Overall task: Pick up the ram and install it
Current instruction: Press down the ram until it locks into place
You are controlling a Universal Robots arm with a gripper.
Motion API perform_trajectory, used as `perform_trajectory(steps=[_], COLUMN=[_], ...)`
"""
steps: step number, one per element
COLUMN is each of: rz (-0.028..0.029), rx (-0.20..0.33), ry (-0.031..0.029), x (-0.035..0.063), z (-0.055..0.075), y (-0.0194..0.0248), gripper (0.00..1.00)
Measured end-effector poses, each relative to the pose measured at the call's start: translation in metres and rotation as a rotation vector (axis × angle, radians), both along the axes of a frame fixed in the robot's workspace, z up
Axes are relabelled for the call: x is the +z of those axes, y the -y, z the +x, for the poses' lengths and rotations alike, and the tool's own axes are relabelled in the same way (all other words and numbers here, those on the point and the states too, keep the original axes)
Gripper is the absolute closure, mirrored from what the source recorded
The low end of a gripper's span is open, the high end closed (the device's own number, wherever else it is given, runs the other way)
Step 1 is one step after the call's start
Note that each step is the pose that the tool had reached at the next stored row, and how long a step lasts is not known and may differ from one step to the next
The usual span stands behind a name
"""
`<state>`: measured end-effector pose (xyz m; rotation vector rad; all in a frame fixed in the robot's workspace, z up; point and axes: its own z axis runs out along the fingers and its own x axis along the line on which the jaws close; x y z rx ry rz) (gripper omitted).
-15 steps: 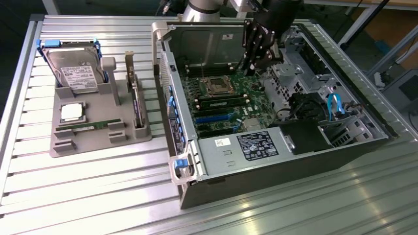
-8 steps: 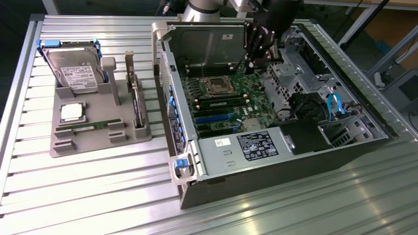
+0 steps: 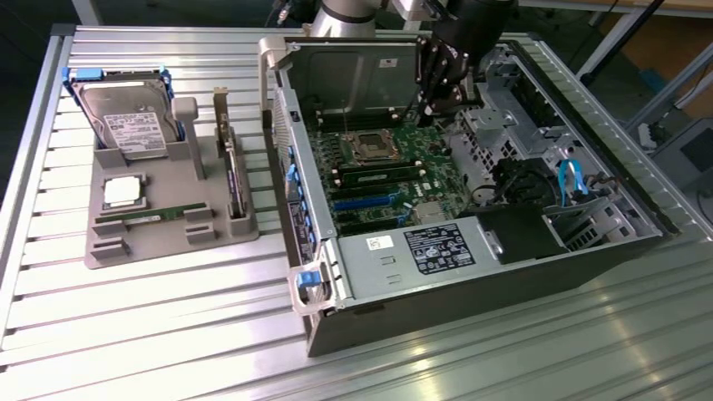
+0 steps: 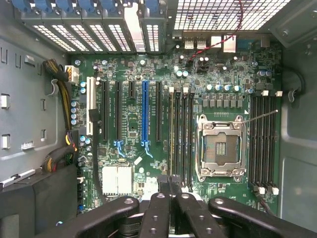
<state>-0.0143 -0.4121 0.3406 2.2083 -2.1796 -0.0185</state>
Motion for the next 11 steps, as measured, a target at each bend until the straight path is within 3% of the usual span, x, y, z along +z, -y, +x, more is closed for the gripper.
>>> perform_trajectory(steps=[8,11], rz=[0.0000,-0.0001], rx=[0.000,0.000], ry=[0.0000,0.0000], x=[0.0000,0.0000], z=[0.0006,0.0062], y=[0.0000,0.0000], gripper=[0.90,0.90])
